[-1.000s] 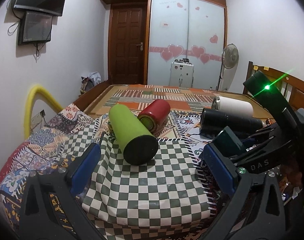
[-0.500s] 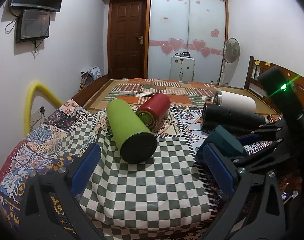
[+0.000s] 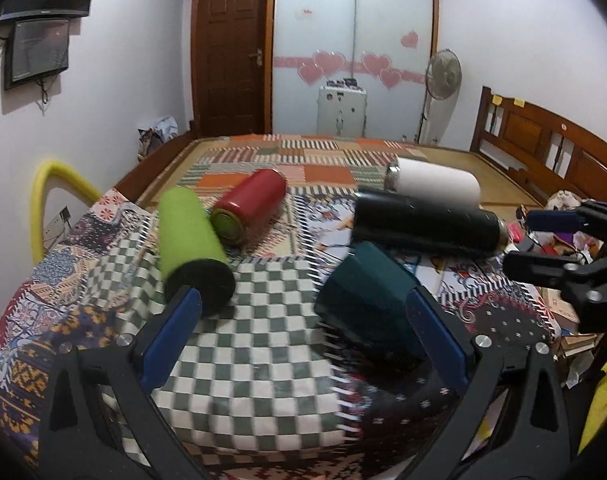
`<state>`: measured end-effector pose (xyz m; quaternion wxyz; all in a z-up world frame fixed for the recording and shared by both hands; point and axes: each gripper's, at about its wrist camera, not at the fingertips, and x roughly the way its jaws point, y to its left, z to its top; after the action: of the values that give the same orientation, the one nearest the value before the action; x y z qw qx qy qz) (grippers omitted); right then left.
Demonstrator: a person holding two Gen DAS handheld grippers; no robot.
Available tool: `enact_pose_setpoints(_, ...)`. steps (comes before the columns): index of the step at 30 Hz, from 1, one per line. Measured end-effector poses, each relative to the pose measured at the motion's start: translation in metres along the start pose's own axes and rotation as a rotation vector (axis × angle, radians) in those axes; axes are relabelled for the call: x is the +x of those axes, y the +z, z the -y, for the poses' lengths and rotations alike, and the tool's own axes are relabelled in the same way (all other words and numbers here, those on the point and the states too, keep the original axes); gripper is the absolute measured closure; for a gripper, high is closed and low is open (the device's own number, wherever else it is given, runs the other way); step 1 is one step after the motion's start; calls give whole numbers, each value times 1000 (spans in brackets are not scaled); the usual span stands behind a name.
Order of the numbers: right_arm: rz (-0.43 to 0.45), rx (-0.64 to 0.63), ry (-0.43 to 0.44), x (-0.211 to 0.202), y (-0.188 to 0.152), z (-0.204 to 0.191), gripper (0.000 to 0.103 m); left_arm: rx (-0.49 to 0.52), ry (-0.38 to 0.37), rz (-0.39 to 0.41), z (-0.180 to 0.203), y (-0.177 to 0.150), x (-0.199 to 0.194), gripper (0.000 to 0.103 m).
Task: Flip cup upright
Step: 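Rotate the right gripper to turn the teal cup rim-up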
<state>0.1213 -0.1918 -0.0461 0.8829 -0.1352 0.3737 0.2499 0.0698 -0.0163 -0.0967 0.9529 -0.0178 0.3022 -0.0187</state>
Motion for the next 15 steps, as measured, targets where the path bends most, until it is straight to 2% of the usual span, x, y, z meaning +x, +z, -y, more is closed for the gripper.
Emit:
enact_pose_setpoints(2, 21, 10, -4, -7, -6, 8, 26, 7, -9, -26, 11, -1, 6, 0)
enact_pose_setpoints(6, 51, 22, -21, -15, -18, 20, 26, 3, -9, -84, 30, -2, 20, 0)
enact_pose_setpoints(15, 84, 67, 6, -15, -35, 45, 26, -95, -2, -246, 45, 7, 67, 0)
